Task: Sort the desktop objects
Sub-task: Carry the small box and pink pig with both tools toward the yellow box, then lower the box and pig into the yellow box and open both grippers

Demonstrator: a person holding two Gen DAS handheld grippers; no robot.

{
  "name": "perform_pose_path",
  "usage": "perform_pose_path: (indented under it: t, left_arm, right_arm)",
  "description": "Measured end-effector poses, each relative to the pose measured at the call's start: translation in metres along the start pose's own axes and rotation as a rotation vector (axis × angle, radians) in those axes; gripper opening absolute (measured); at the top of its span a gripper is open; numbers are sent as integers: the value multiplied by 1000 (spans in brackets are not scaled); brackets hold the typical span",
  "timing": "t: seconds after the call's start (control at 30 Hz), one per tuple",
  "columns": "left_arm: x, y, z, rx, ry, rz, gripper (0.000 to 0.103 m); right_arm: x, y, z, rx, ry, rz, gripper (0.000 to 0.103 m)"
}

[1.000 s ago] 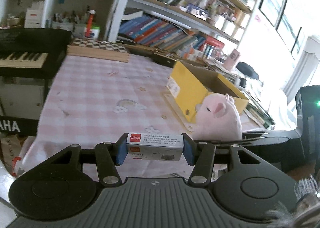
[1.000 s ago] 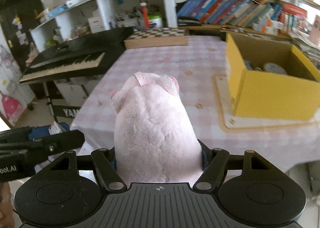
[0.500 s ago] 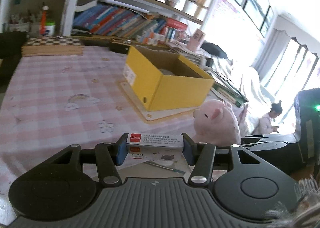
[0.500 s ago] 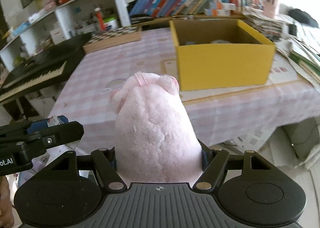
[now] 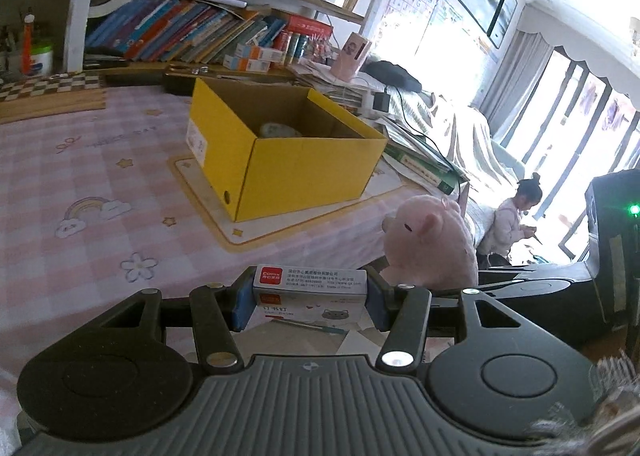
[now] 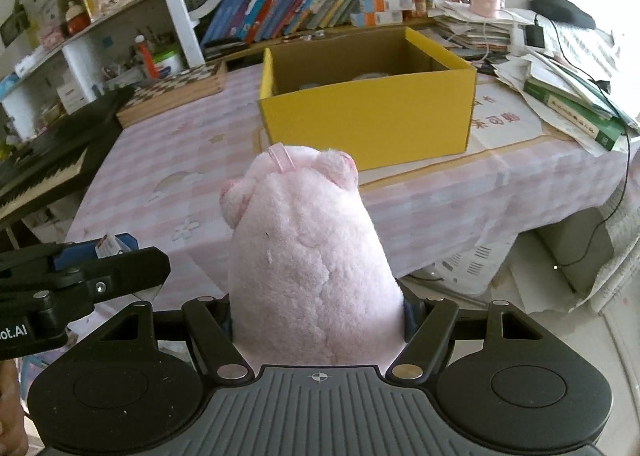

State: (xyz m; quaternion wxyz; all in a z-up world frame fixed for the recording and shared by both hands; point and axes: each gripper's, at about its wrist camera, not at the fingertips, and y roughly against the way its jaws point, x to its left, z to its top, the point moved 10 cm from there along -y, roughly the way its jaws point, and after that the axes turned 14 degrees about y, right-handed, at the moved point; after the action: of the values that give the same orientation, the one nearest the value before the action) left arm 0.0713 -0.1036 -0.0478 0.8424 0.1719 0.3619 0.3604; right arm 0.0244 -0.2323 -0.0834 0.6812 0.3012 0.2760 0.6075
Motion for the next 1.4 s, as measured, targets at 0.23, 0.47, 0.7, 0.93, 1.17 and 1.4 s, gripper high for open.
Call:
perform_pose_path:
  t: [0.23, 0.47, 0.7, 0.93, 1.17, 1.4]
  left_arm:
    - [-18, -25, 7, 10, -2, 3, 51]
    - [-35, -50, 14, 18, -5, 12, 51]
    - [-50, -72, 20, 20, -7, 28, 51]
    - [-67, -89, 35, -12, -30, 40, 51]
    - [-81, -103, 54, -62, -60, 60, 51]
    - [-93, -113, 89, -145, -107, 96, 51]
  right_arm:
    - [-27, -6, 6, 7, -3, 2, 72]
    - [-54, -14, 13, 15, -5, 15, 72]
    - [-77, -23, 22, 16, -1, 32, 72]
    - [-99, -30, 38, -6, 17, 45, 72]
    - [-123, -35, 63, -55, 43, 53, 72]
    - [-146, -34, 116, -162, 86, 63, 72]
